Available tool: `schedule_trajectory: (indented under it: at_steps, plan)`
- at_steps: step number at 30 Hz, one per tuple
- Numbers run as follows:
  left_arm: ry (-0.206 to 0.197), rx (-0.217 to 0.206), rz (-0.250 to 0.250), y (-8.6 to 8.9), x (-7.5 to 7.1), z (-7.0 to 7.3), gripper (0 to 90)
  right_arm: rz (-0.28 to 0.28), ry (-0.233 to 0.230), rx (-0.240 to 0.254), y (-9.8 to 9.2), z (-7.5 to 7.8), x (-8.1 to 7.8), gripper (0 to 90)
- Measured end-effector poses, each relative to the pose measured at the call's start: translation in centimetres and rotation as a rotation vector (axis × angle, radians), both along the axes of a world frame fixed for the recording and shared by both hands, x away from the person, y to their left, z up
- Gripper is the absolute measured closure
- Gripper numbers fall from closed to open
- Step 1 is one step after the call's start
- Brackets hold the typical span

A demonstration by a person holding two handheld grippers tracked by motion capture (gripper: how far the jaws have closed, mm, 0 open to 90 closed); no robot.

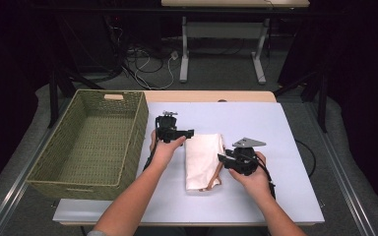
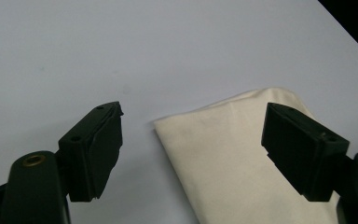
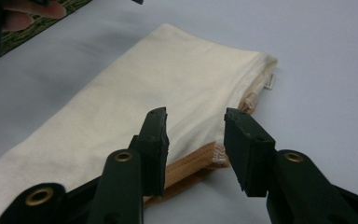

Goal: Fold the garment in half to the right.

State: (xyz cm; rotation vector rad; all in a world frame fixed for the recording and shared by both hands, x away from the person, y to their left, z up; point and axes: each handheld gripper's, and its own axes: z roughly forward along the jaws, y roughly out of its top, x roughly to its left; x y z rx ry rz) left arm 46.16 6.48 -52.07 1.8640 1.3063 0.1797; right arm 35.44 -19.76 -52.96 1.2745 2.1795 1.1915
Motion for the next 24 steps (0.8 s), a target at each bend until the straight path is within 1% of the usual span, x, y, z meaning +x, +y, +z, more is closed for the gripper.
schedule_trajectory:
  at_steps: [1,2,4,6,7,10,12,13,14,17,19,21,23,24]
  plan:
    - [0.000,-0.002,-0.001,0.0,0.0,0.0,20.5,0.014,-0.003,0.001,0.1,0.0,0.0,57.7]
    - [0.001,-0.004,-0.002,0.1,0.0,0.0,20.7,0.022,-0.002,-0.008,0.2,0.1,-0.1,57.3]
    - [0.005,-0.004,-0.002,0.1,0.1,0.0,20.9,0.036,-0.019,-0.014,0.4,0.3,-0.2,55.0]
    - [0.006,-0.001,-0.005,0.1,0.2,0.1,21.0,0.053,-0.025,-0.025,0.6,0.5,-0.3,52.7]
    - [0.011,-0.007,0.000,0.1,0.2,0.1,21.1,0.061,-0.032,-0.017,0.7,0.5,-0.3,51.4]
    - [0.012,0.001,-0.006,0.0,0.4,0.2,21.1,0.093,-0.018,-0.003,0.9,1.0,-0.5,48.7]
    - [0.016,0.003,-0.010,0.0,0.4,0.2,21.1,0.121,-0.024,0.003,1.1,1.4,-0.6,46.8]
    - [0.018,0.005,-0.014,-0.1,0.4,0.3,21.1,0.125,-0.036,0.000,1.2,1.7,-0.7,46.6]
    - [0.018,0.011,-0.020,-0.1,0.5,0.3,21.1,0.139,-0.051,-0.001,1.3,1.9,-0.7,44.3]
    - [0.018,0.021,-0.029,-0.3,0.6,0.2,21.8,0.156,-0.070,0.006,1.5,2.4,-0.9,41.2]
    - [0.024,0.022,-0.032,-0.3,0.7,0.1,22.6,0.168,-0.073,-0.006,1.6,2.6,-1.1,38.9]
    - [0.026,0.023,-0.035,-0.3,0.8,0.0,23.1,0.170,-0.059,-0.007,1.8,2.6,-1.1,35.2]
    - [0.031,0.022,-0.035,-0.3,0.9,0.0,23.3,0.176,-0.052,0.000,1.8,2.5,-1.1,34.2]
    - [0.034,0.024,-0.039,-0.3,1.0,-0.1,23.9,0.194,-0.061,-0.022,2.0,2.4,-1.1,32.9]
